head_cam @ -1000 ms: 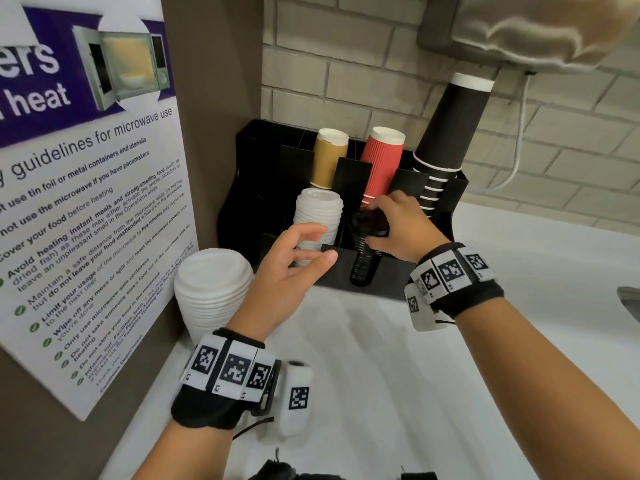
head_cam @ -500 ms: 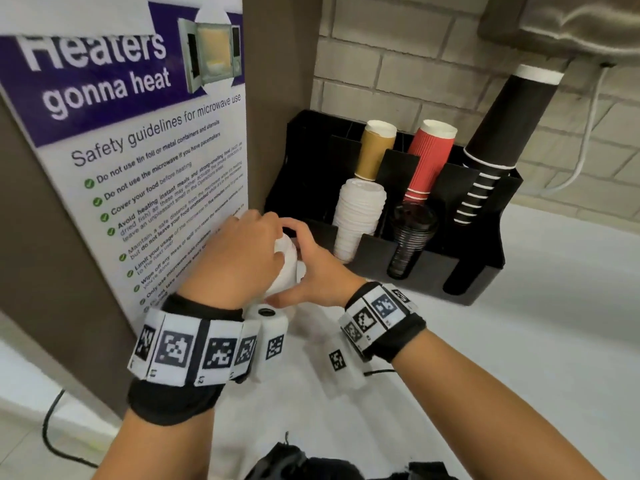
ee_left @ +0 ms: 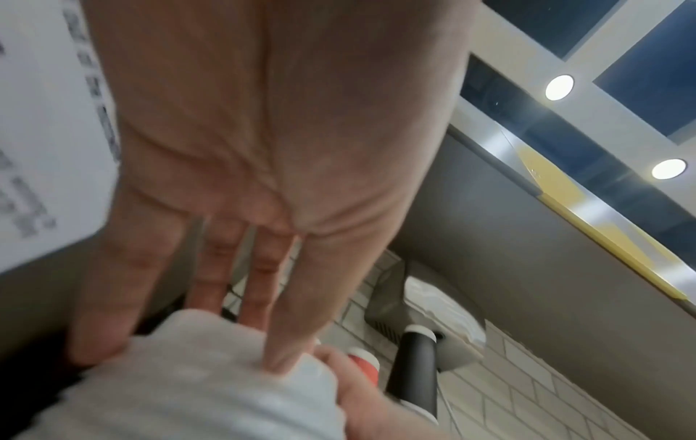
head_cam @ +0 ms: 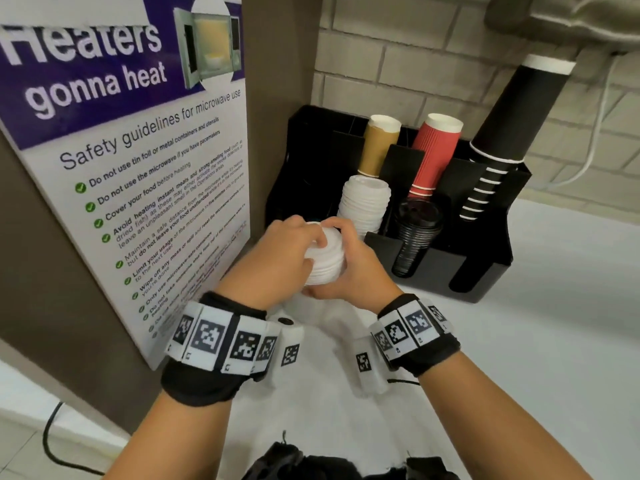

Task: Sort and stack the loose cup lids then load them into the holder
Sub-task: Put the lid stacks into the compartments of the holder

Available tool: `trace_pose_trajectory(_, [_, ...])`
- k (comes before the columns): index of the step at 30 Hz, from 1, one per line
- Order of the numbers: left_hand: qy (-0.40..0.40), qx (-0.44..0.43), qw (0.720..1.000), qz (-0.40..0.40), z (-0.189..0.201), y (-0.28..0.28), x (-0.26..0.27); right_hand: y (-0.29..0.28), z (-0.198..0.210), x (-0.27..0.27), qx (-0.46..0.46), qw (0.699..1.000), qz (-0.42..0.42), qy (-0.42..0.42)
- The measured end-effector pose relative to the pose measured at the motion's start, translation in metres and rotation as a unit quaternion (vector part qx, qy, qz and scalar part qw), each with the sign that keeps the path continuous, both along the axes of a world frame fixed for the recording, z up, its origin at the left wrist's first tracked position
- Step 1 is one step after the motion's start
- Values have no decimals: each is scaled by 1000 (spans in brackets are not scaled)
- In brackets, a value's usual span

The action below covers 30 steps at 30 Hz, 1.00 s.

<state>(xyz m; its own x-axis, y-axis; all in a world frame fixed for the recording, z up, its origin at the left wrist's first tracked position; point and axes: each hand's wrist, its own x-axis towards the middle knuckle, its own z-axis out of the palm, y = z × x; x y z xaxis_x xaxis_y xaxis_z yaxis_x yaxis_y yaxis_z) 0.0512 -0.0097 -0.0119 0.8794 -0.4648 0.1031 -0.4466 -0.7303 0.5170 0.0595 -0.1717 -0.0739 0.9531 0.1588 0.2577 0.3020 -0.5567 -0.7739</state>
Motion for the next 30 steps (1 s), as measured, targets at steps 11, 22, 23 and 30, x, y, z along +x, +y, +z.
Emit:
trace_pose_trajectory(11, [-34, -76, 987, -135, -21, -72, 9, -75, 7, -29, -73, 988, -133, 23])
trace_pose_trajectory(22, [52, -398, 915, -33, -44, -44, 18, -84, 68, -15, -255, 961, -41, 95])
trace_pose_trajectory(23, [60, -401, 914, -23, -46, -41, 18, -82, 70, -11, -273, 956, -34, 107])
trace_pose_trajectory(30, [78, -422, 903, -4, -51, -32, 19, -73, 76, 4, -347, 928, -20, 135])
